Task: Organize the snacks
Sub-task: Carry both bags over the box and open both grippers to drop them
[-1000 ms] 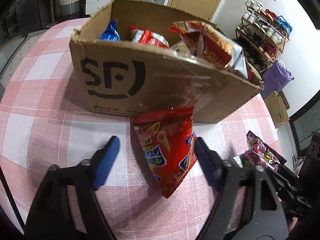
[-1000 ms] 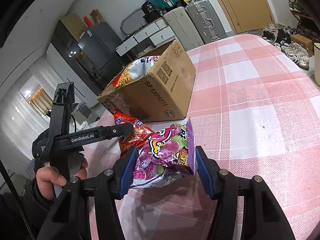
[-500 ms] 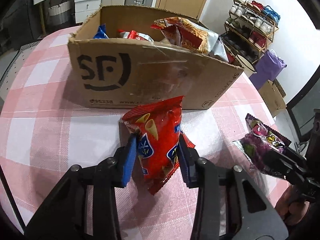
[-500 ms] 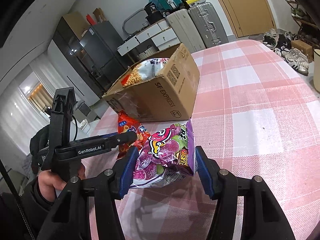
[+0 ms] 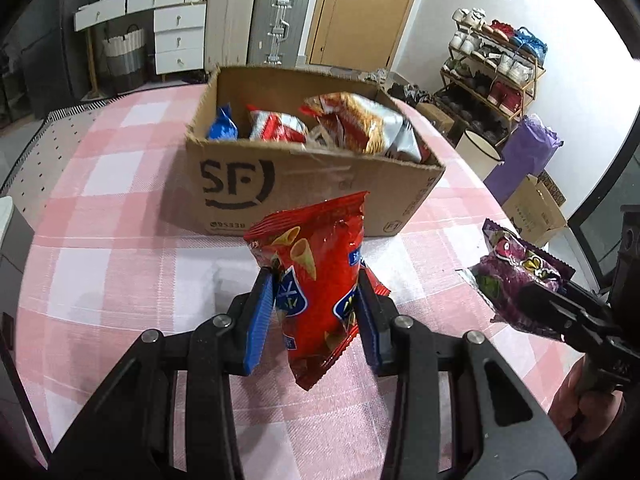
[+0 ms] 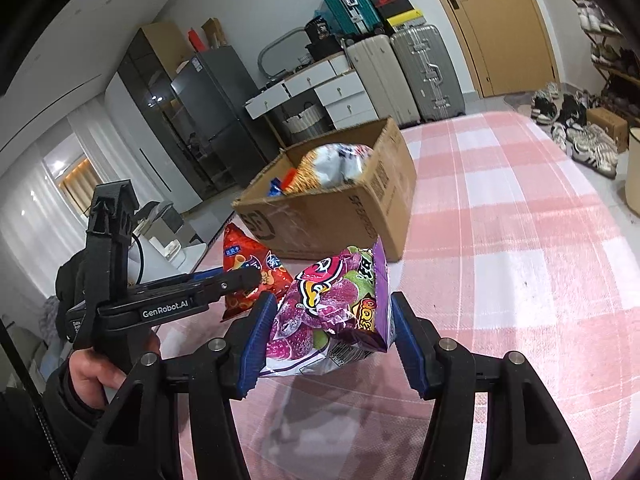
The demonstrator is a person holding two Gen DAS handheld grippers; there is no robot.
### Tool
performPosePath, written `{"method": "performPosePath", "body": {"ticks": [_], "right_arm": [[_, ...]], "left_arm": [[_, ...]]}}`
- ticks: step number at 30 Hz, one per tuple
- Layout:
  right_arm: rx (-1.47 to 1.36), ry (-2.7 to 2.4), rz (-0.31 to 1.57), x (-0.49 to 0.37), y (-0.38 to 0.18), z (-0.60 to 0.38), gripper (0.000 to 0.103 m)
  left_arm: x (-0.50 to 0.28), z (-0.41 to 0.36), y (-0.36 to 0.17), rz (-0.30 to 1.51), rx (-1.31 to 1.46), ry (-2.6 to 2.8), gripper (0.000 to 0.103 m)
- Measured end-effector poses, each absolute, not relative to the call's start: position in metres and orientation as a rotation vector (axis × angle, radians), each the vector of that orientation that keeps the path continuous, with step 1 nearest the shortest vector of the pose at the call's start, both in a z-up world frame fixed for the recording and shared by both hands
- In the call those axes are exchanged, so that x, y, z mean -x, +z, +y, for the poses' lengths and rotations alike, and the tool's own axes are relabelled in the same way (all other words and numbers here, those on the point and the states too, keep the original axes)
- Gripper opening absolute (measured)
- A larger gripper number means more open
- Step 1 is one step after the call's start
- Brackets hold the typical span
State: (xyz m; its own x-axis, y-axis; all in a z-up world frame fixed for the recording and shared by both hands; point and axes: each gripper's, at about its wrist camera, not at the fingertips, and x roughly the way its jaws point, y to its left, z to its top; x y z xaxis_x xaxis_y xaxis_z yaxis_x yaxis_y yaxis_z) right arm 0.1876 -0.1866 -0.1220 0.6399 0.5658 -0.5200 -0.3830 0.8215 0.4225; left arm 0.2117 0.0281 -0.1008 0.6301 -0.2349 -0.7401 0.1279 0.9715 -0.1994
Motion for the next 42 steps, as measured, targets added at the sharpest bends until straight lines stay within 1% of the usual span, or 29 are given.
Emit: {"method": "performPosePath", "body": {"ticks": [14,21,30,36,42], "right_arm": [[-0.22,0.623,0.603,-0.192,-0.062,-0.162,0.058],[-0.191,0.672,0.571,-0.207,-0.029,-0.146,0.058],[-0.167,0.691,0.544,-0.247,0.009,-0.131,0.058],[-0.134,0.703,0.519,-0.274,0.031,-0.118,0.058],[-0.139,0.699,0.52,-0.306,0.04,-0.111,0.058]], "left_arm": [[-0.188,0.06,-0.03,0.785,0.123,-0.215,0.036],[-0.192,0.076,0.004,0.741,0.127,-0.217,0.036],[-0.211,0.095,0.054,0.679,0.099,-0.201,0.036],[-0.236,0.102,0.065,0.697,0.114,-0.201,0.036],[-0.265,0.103,0.062,0.721,0.13,-0.211,0.036]]}}
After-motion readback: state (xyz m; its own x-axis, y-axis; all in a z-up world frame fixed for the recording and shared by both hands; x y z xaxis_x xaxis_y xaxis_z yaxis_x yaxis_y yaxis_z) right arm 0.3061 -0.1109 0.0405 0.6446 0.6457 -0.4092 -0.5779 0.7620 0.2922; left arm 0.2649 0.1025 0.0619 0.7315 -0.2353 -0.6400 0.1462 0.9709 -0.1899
